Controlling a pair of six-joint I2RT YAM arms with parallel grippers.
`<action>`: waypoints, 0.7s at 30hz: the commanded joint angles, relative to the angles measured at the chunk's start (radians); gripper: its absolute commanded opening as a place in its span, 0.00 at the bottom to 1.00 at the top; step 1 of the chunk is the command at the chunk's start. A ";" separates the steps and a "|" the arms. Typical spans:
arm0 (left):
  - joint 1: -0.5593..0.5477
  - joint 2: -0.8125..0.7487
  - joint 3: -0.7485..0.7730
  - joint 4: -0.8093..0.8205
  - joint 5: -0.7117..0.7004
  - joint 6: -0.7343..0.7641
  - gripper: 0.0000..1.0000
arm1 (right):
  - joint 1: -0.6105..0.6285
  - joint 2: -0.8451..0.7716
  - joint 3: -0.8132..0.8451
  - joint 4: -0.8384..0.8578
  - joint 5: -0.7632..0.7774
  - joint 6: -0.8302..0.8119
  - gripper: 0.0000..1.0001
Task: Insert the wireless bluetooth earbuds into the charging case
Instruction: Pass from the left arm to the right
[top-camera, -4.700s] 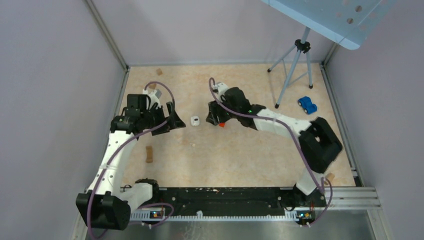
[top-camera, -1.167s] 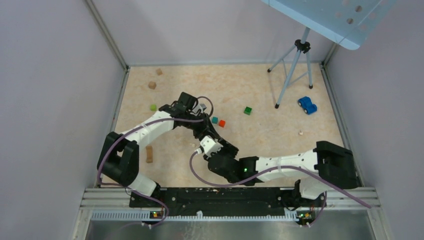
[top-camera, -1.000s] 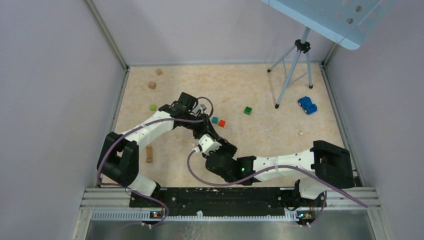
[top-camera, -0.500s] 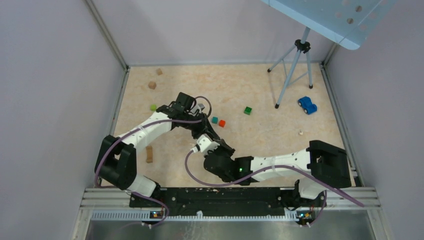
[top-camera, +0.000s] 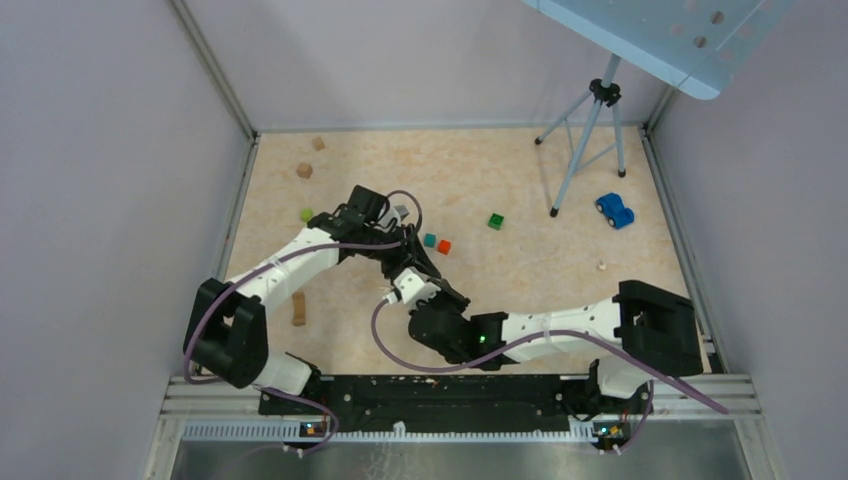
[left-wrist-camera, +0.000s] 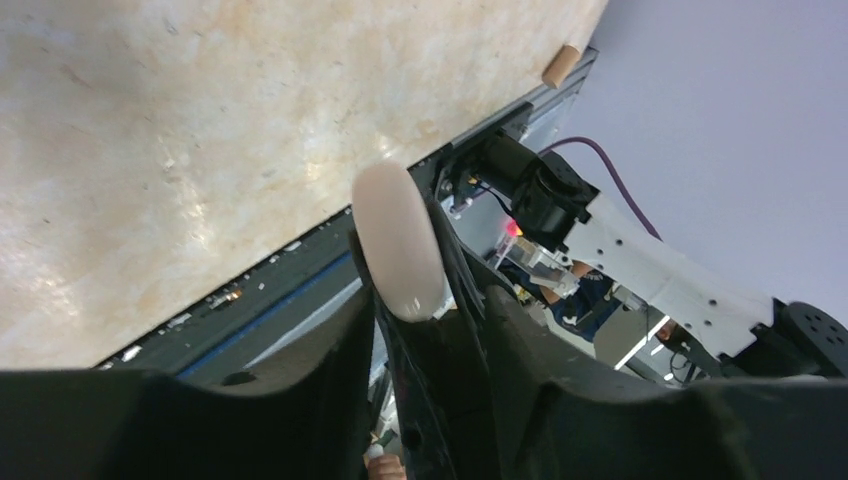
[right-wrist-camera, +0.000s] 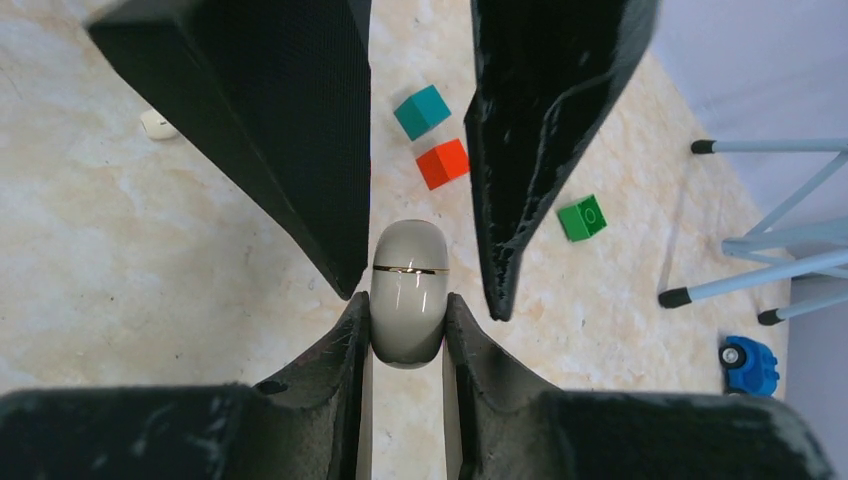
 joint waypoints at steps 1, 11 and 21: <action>-0.002 -0.088 0.017 0.034 0.046 0.049 0.55 | -0.025 -0.069 -0.033 0.005 -0.039 0.062 0.00; 0.047 -0.075 0.026 -0.008 0.053 0.219 0.75 | -0.131 -0.194 -0.167 0.065 -0.252 0.209 0.00; 0.302 -0.131 -0.027 0.041 0.138 0.391 0.84 | -0.454 -0.453 -0.374 0.157 -0.885 0.432 0.00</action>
